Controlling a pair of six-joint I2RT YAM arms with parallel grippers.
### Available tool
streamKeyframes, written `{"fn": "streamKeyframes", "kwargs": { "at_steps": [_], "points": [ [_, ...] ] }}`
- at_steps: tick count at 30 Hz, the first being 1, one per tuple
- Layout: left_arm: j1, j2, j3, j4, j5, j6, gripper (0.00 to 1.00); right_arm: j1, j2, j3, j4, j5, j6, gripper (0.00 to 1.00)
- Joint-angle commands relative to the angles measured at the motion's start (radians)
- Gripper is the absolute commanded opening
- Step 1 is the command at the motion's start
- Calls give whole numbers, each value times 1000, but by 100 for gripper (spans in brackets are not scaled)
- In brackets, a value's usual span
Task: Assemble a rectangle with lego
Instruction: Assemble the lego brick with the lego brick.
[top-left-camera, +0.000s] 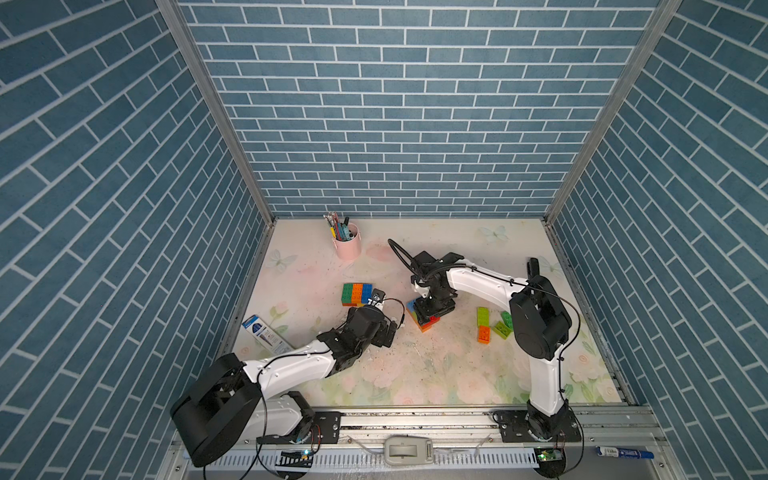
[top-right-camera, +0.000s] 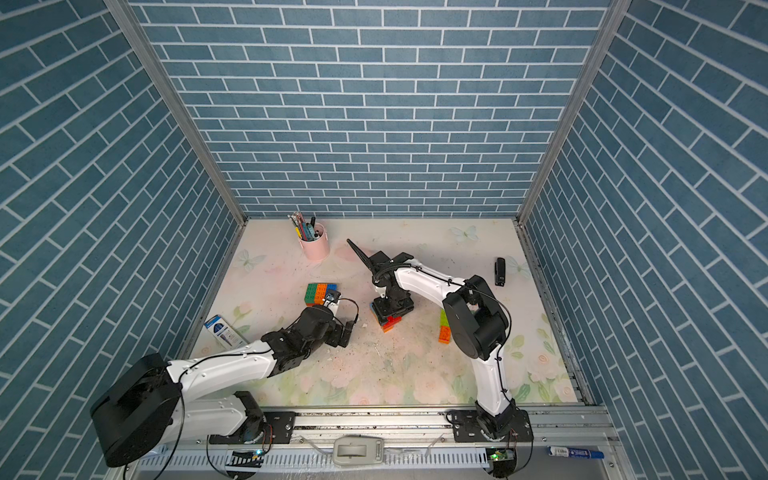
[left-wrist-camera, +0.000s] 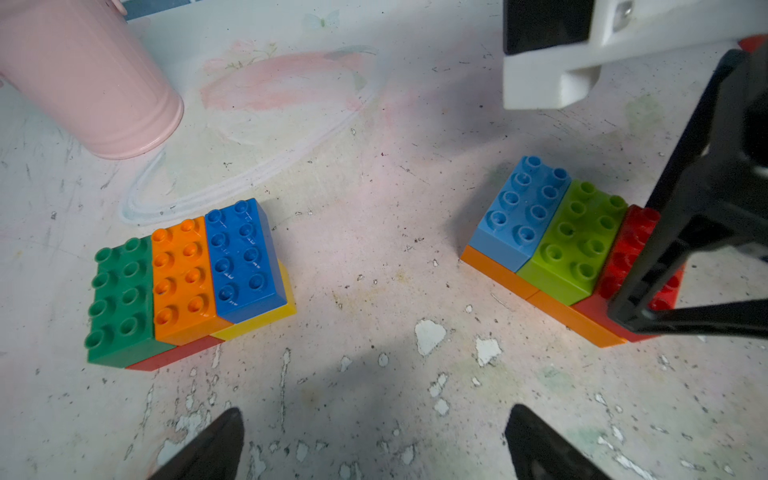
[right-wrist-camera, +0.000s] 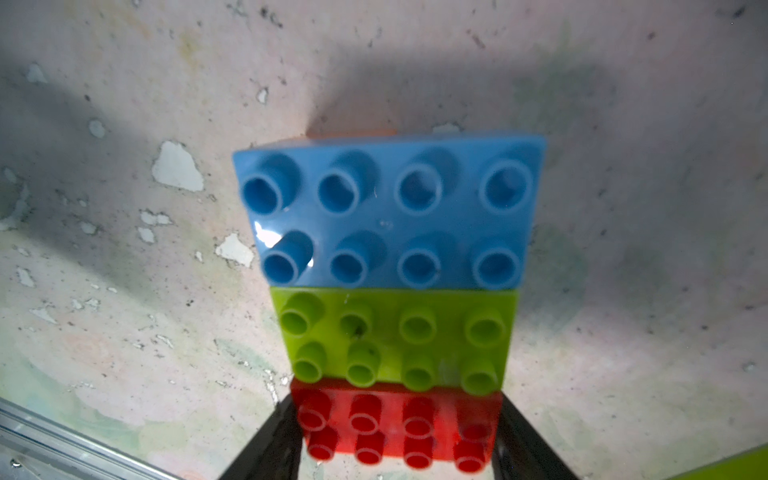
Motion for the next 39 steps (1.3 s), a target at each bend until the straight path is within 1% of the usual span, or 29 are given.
{"fn": "streamKeyframes", "kwargs": {
  "at_steps": [1, 7, 11, 19, 24, 28, 30, 32, 33, 38, 39],
  "points": [
    [-5, -20, -17, -3, -9, 7, 99, 13, 30, -17, -14, 85, 42, 42],
    [-5, -32, -31, 5, -15, 11, 99, 40, 47, -24, -11, 144, 64, 41],
    [-5, -32, -30, 5, -15, 17, 99, 48, 63, -17, -6, 147, 82, 39],
    [-5, -51, -46, 6, -24, 17, 99, 56, 115, -88, 64, 134, 113, 26],
    [-5, -56, -42, 1, -28, 31, 99, 56, 147, -96, 79, 129, 116, 18],
    [-5, -62, -40, 0, -28, 30, 99, 56, 162, -92, 73, 149, 121, 15],
    [-5, -67, -40, -4, -29, 30, 99, 56, 157, -89, 70, 161, 121, 15],
    [-5, -69, -39, -5, -32, 31, 99, 56, 156, -74, 56, 174, 119, 17],
    [-5, -70, -35, -5, -31, 30, 99, 57, 154, -65, 49, 175, 119, 20],
    [-5, -86, -22, -26, -37, 30, 99, 56, 118, -32, 27, 159, 108, 58],
    [-5, -90, -23, -28, -38, 29, 99, 56, 115, -26, 21, 157, 102, 62]
  ]
}}
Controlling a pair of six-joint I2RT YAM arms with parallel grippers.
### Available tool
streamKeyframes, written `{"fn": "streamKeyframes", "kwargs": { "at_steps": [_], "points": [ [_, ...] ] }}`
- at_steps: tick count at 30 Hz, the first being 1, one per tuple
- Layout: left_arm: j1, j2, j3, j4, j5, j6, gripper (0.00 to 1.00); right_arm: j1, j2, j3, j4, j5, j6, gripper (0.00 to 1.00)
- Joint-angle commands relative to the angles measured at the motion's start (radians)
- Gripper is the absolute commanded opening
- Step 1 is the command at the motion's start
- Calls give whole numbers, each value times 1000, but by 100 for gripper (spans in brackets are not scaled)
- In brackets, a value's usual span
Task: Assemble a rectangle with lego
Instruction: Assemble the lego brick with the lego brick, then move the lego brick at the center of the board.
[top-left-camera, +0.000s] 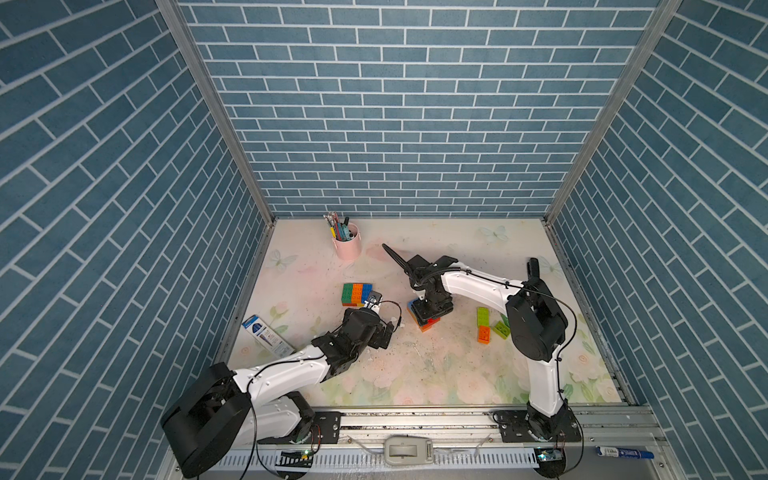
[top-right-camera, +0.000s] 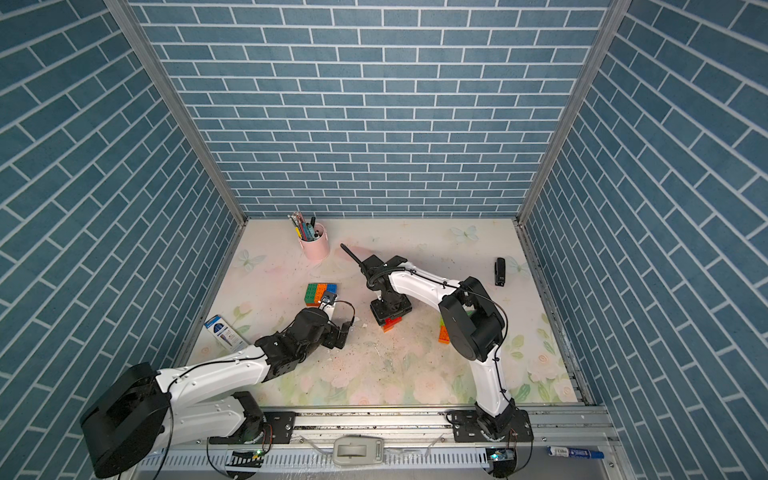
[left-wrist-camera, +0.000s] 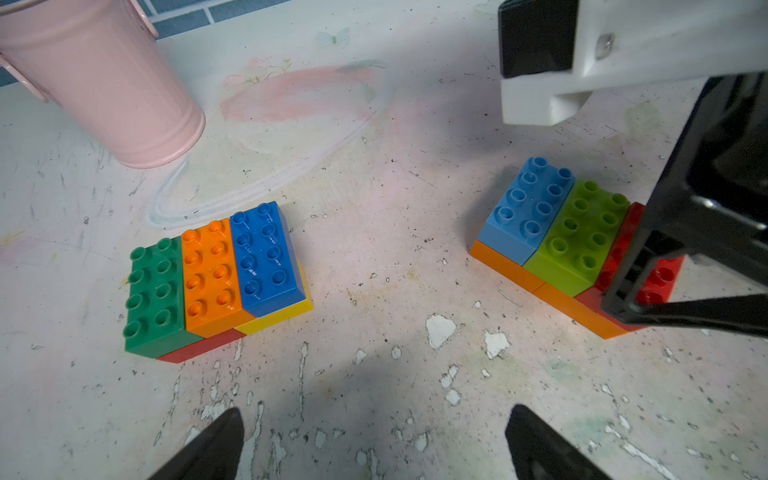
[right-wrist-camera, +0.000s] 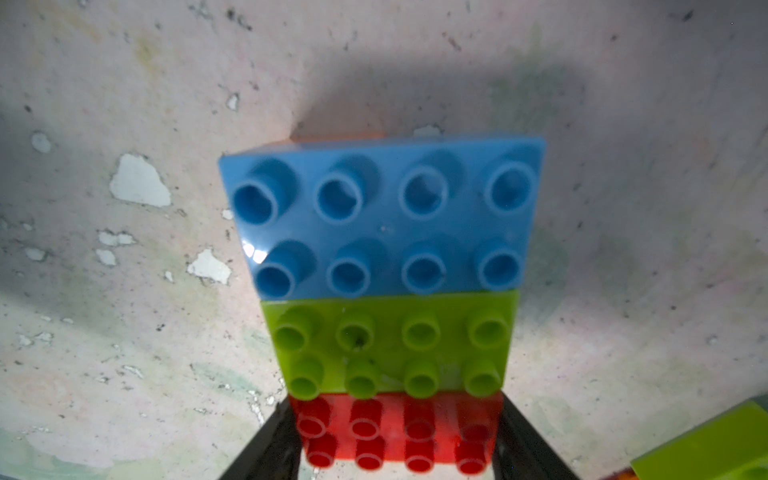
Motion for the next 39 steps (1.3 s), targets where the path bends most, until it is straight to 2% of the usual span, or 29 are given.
{"fn": "streamKeyframes", "kwargs": {
  "at_steps": [1, 5, 8, 16, 20, 23, 26, 29, 31, 34, 39],
  "points": [
    [-5, -26, 10, -26, -19, 6, 99, 10, 91, -31, 23, 60, 28, 65],
    [-5, -39, 11, -38, -22, 1, 99, 10, 84, -6, 1, 62, 22, 78],
    [-5, -51, 6, -40, -23, -5, 99, 10, 73, 2, -1, 60, 22, 83],
    [-2, -73, 22, -59, -32, -3, 99, 8, -18, 30, -31, 74, 42, 91],
    [43, -88, 56, -109, -9, -13, 99, 4, -121, 49, -58, 101, 105, 91],
    [111, -101, 92, -158, 32, -44, 99, -3, -221, 6, -64, 127, 255, 87],
    [156, -87, 144, -193, 67, -64, 99, -5, -337, -133, 24, 45, 506, 81],
    [167, -46, 200, -211, 78, -68, 99, -5, -437, -366, 295, -108, 785, 78],
    [173, -12, 242, -244, 72, -75, 99, 1, -454, -468, 444, -141, 916, 77],
    [193, 5, 260, -251, 77, -102, 99, 1, -452, -525, 560, -155, 1000, 77],
    [228, -1, 254, -265, 101, -122, 99, 3, -410, -557, 644, -165, 1082, 77]
  ]
}}
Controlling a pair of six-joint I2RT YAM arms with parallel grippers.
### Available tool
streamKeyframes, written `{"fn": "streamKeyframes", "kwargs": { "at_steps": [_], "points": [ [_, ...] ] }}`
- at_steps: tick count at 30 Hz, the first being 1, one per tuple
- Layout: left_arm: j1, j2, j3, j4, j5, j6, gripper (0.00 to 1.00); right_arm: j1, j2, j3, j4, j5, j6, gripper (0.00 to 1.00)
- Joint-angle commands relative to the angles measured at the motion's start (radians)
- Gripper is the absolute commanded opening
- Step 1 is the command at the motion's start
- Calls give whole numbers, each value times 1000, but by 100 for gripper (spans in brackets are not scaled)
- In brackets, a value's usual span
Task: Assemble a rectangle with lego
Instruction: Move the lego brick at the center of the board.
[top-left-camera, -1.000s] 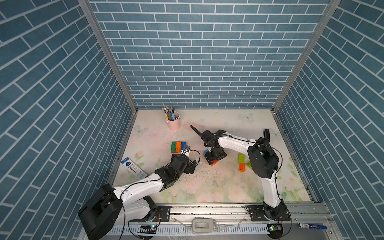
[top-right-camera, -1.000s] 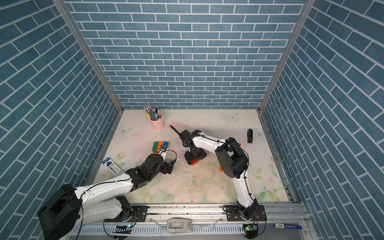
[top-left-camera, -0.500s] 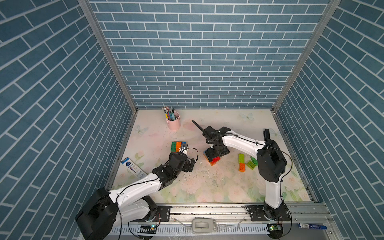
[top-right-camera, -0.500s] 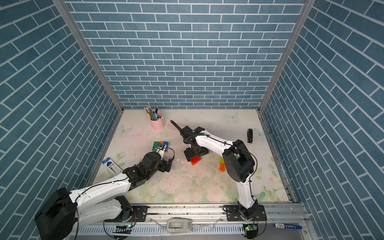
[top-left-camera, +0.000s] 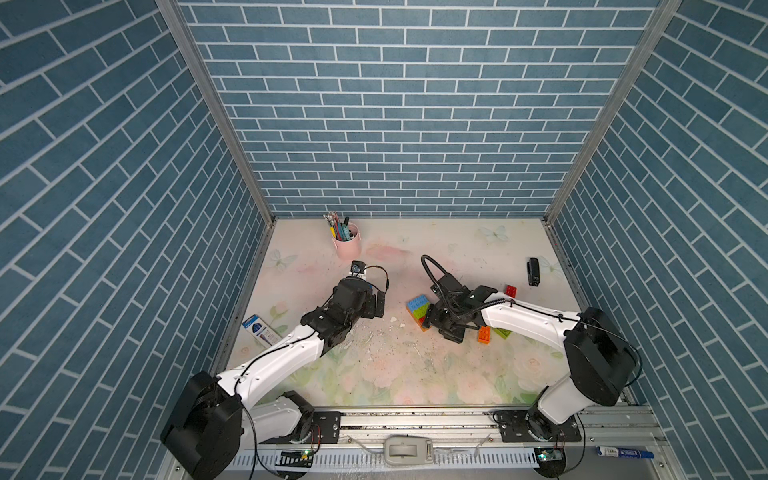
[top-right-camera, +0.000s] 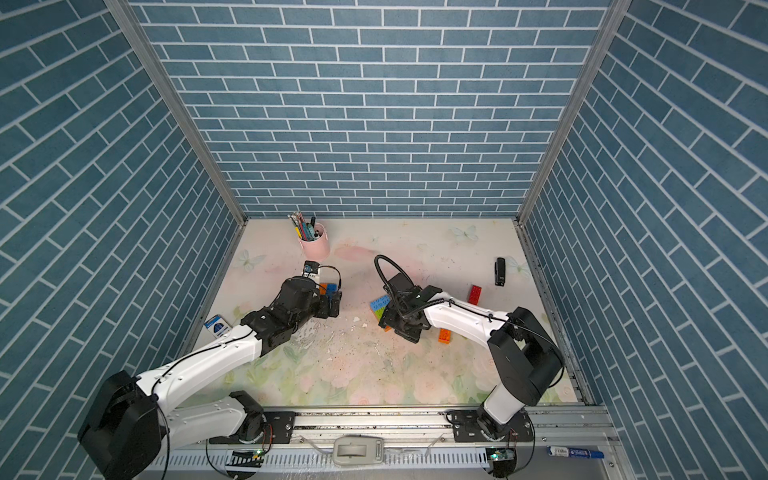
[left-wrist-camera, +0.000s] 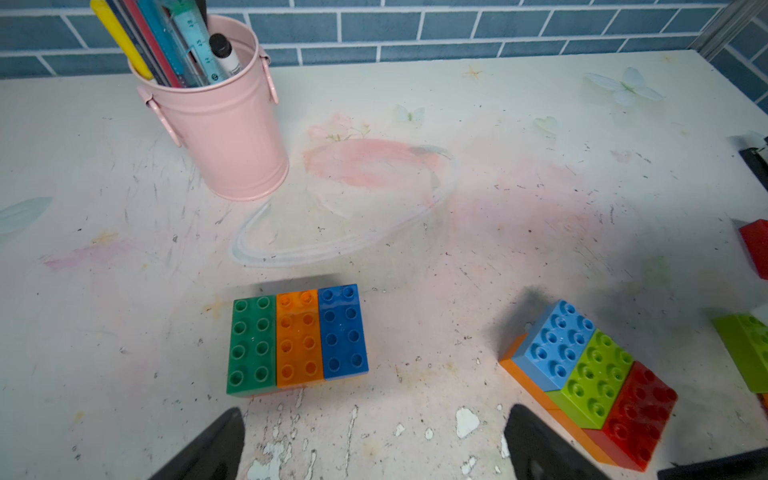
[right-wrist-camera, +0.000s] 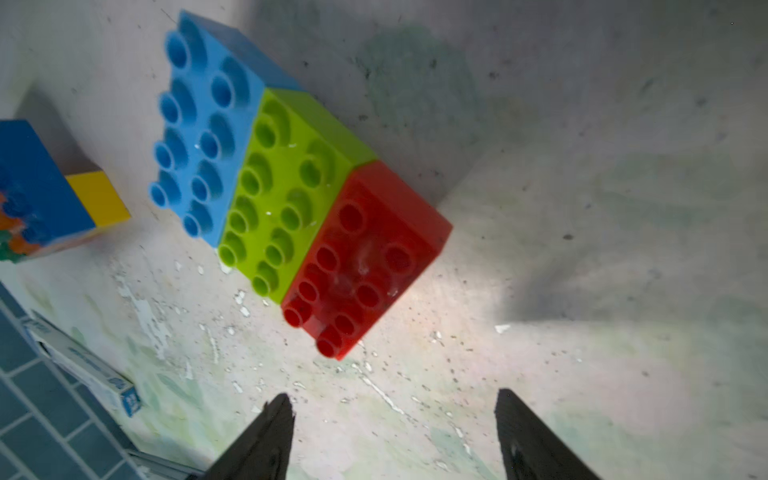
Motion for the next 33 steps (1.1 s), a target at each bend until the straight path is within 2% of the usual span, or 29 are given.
{"fn": "streamKeyframes", "kwargs": {
  "at_steps": [1, 4, 10, 16, 26, 33],
  "points": [
    [19, -9, 3, -41, 15, -19, 99, 6, 25, -19, 151, -27, 180, 77],
    [29, -40, -13, -42, 15, -19, 99, 7, 55, -43, 215, -32, 227, 75],
    [39, -69, -27, -38, 19, -15, 99, -2, 131, 26, 208, -38, 199, 75],
    [39, -83, -45, -33, 25, -18, 99, -33, 172, 125, 73, -15, 63, 74],
    [40, -90, -65, -19, 33, -11, 99, -117, 297, 314, -86, -53, -177, 74],
    [40, -84, -67, -11, 43, -11, 99, -135, 409, 473, -174, -86, -315, 74]
  ]
}}
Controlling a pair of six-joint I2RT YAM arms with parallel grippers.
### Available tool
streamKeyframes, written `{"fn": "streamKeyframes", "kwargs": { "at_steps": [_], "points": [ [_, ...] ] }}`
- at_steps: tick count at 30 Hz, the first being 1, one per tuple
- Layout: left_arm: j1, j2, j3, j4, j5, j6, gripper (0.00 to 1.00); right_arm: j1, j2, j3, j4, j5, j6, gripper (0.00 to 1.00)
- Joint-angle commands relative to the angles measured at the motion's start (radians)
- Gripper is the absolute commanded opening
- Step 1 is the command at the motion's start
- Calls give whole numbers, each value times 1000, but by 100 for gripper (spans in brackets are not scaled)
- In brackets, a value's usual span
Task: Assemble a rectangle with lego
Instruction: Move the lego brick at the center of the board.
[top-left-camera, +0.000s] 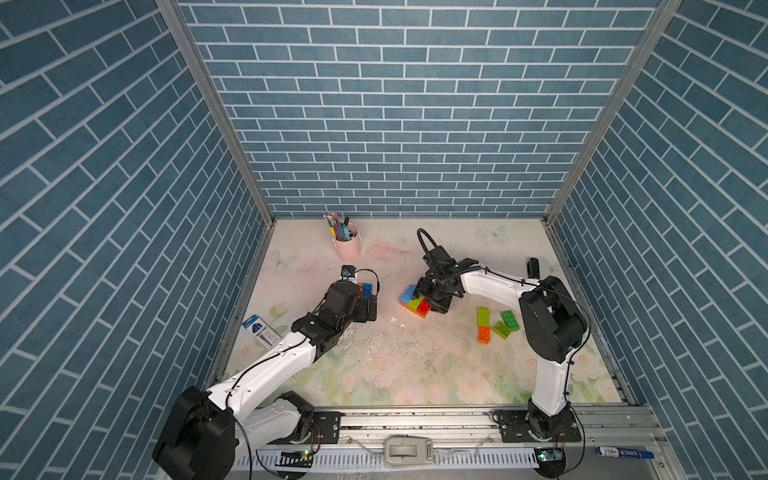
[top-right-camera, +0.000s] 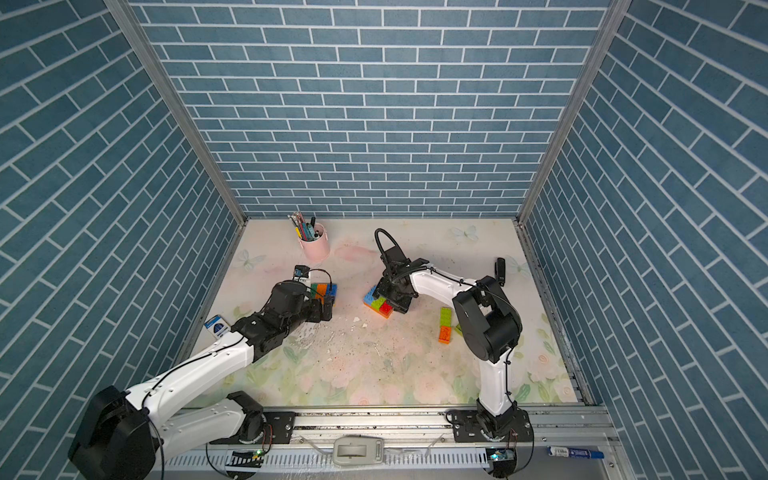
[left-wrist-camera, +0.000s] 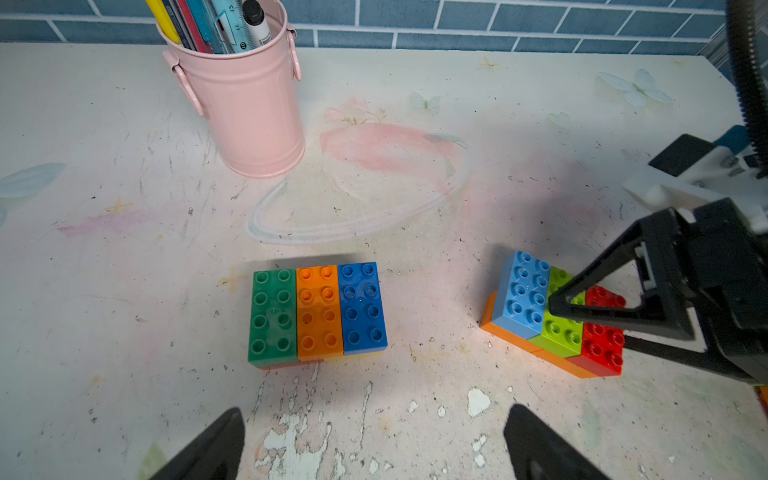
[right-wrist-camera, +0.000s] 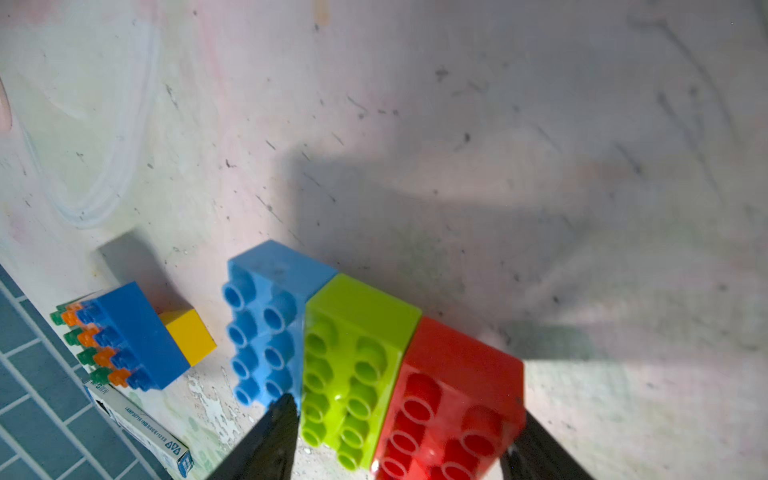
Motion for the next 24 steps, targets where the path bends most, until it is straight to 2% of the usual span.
{"fn": "streamKeyframes", "kwargs": {
  "at_steps": [1, 24],
  "points": [
    [9, -7, -12, 8, 11, 3, 99, 2, 47, 69, -93, -18, -110, 74],
    [9, 15, -9, 32, 49, -15, 98, 5, 279, 393, -203, -75, -248, 72]
  ]
}}
